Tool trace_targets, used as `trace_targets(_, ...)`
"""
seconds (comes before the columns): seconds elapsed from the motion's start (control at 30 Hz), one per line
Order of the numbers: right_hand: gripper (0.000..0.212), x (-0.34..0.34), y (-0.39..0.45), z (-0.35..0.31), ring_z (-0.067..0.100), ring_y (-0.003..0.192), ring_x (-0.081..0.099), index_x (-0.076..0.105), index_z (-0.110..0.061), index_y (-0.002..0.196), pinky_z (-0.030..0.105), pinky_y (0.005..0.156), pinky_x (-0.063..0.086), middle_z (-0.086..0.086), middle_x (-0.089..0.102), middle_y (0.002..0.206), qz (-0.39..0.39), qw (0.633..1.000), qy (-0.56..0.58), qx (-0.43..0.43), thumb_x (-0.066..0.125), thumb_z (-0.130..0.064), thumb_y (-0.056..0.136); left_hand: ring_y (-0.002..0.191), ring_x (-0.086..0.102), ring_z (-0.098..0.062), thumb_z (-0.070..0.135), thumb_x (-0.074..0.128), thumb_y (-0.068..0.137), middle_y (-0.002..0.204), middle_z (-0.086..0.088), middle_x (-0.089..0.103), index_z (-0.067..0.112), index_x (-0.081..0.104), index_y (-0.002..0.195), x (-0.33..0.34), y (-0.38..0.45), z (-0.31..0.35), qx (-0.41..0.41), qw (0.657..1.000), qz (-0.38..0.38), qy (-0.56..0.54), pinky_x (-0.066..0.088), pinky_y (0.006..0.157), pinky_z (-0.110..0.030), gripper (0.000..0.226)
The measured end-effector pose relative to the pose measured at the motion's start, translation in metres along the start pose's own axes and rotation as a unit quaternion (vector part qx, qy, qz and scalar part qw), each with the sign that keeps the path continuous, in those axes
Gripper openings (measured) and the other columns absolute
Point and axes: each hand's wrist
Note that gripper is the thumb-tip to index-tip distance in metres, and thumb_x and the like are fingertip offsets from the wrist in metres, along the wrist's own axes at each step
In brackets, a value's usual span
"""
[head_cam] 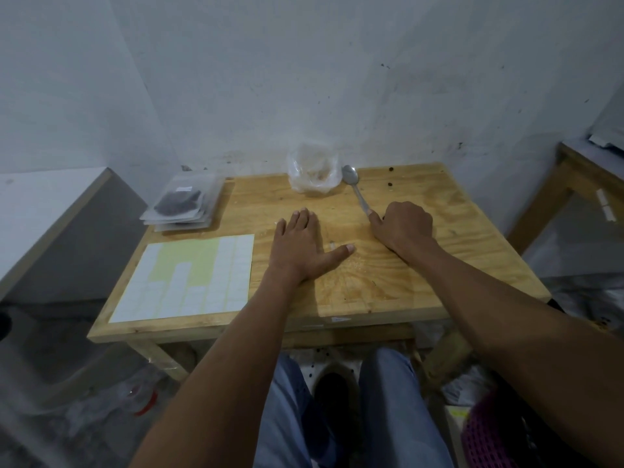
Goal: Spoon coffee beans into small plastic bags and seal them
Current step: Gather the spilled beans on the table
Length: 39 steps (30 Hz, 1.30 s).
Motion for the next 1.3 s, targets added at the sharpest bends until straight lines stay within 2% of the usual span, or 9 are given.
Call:
trace_targets(0.27, 0.033, -0.004, 0.003, -0.006, 0.030, 0.098, 0.065, 0.068, -0.008, 0.113, 0.035, 0.072, 0.039, 0.011, 0.068, 0.111, -0.045, 0.998, -0.030, -0.026, 0.040, -0.024, 0.103, 0.157, 0.010, -0.026, 0.097, 0.021, 0.071, 0.169, -0.014, 0.015, 0.005, 0.015, 0.161, 0.000, -0.001, 0.001, -0.003, 1.000, -0.001, 0.000, 0.007, 0.126, -0.051, 0.128)
trace_targets(0.47, 0.032, -0.012, 0.006, 0.001, 0.025, 0.066, 0.052, 0.060, -0.010, 0.074, 0.030, 0.055, 0.036, 0.008, 0.058, 0.075, -0.032, 0.985, 0.150, 0.074, 0.047, -0.025, 0.099, 0.157, 0.010, -0.026, 0.095, 0.026, 0.075, 0.169, -0.014, 0.014, 0.005, 0.015, 0.161, -0.001, -0.002, 0.000, 0.001, 1.000, -0.002, 0.002, 0.007, 0.126, -0.051, 0.124)
trace_targets(0.53, 0.037, -0.019, 0.008, 0.005, 0.019, 0.052, 0.039, 0.046, -0.013, 0.064, 0.028, 0.050, 0.029, 0.004, 0.046, 0.063, -0.013, 0.900, 0.396, 0.181, 0.046, -0.025, 0.098, 0.157, 0.009, -0.026, 0.096, 0.022, 0.072, 0.169, -0.014, 0.014, 0.005, 0.015, 0.161, -0.002, -0.002, 0.000, 0.001, 1.000, -0.007, 0.002, 0.007, 0.127, -0.051, 0.127)
trace_targets(0.67, 0.027, -0.032, 0.007, 0.019, 0.011, 0.038, 0.025, 0.049, -0.012, 0.071, 0.019, 0.036, 0.019, -0.004, 0.038, 0.050, -0.089, 0.525, 0.787, 0.311, 0.036, -0.014, 0.095, 0.157, 0.011, -0.027, 0.098, 0.018, 0.069, 0.169, -0.014, 0.015, 0.005, 0.016, 0.160, -0.003, -0.001, 0.001, 0.001, 1.000, -0.006, 0.007, 0.008, 0.126, -0.051, 0.130)
trace_targets(0.8, 0.033, -0.033, -0.001, 0.026, 0.012, 0.041, 0.035, 0.061, -0.001, 0.081, 0.020, 0.036, 0.025, 0.007, 0.058, 0.061, -0.086, 0.412, 0.855, 0.303, 0.032, -0.011, 0.095, 0.157, 0.011, -0.027, 0.098, 0.018, 0.068, 0.169, -0.014, 0.015, 0.005, 0.017, 0.160, -0.003, -0.002, 0.001, 0.001, 1.000, -0.008, 0.005, 0.008, 0.126, -0.051, 0.130)
trace_targets(0.9, 0.030, -0.034, -0.004, 0.026, 0.012, 0.041, 0.030, 0.064, -0.004, 0.079, 0.020, 0.037, 0.022, 0.003, 0.054, 0.063, -0.096, 0.495, 0.809, 0.303, 0.040, -0.016, 0.093, 0.157, 0.011, -0.027, 0.098, 0.015, 0.066, 0.169, -0.014, 0.015, 0.005, 0.018, 0.160, -0.004, -0.003, 0.002, -0.001, 1.000, -0.006, 0.008, 0.009, 0.126, -0.051, 0.132)
trace_targets(1.0, 0.031, -0.027, -0.014, 0.029, 0.017, 0.049, 0.045, 0.068, -0.006, 0.069, 0.023, 0.045, 0.029, 0.002, 0.059, 0.065, -0.038, 0.818, 0.533, 0.213, 0.057, -0.023, 0.093, 0.157, 0.012, -0.027, 0.098, 0.015, 0.068, 0.169, -0.015, 0.015, 0.005, 0.018, 0.160, -0.003, -0.003, 0.002, 0.001, 1.000, -0.004, 0.010, 0.009, 0.126, -0.051, 0.131)
trace_targets(1.07, 0.038, -0.017, -0.021, 0.031, 0.024, 0.062, 0.063, 0.071, -0.003, 0.068, 0.023, 0.052, 0.038, 0.007, 0.071, 0.071, 0.038, 0.931, 0.350, 0.095, 0.066, -0.031, 0.093, 0.157, 0.012, -0.027, 0.098, 0.015, 0.069, 0.169, -0.015, 0.016, 0.005, 0.019, 0.160, -0.003, -0.003, 0.001, 0.003, 1.000, -0.004, 0.013, 0.009, 0.126, -0.051, 0.130)
trace_targets(1.3, 0.025, -0.003, -0.030, 0.033, 0.021, 0.085, 0.068, 0.080, -0.015, 0.090, 0.030, 0.070, 0.052, 0.003, 0.075, 0.089, 0.040, 0.975, 0.217, -0.020, 0.079, -0.040, 0.085, 0.156, 0.013, -0.028, 0.097, 0.015, 0.068, 0.168, -0.015, 0.017, 0.005, 0.020, 0.160, -0.003, -0.003, 0.002, 0.001, 1.000, -0.005, 0.014, 0.010, 0.126, -0.052, 0.130)
Point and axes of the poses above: each hand's wrist, its own y-axis towards the middle knuckle, its own x-axis out of the palm, z = x × y
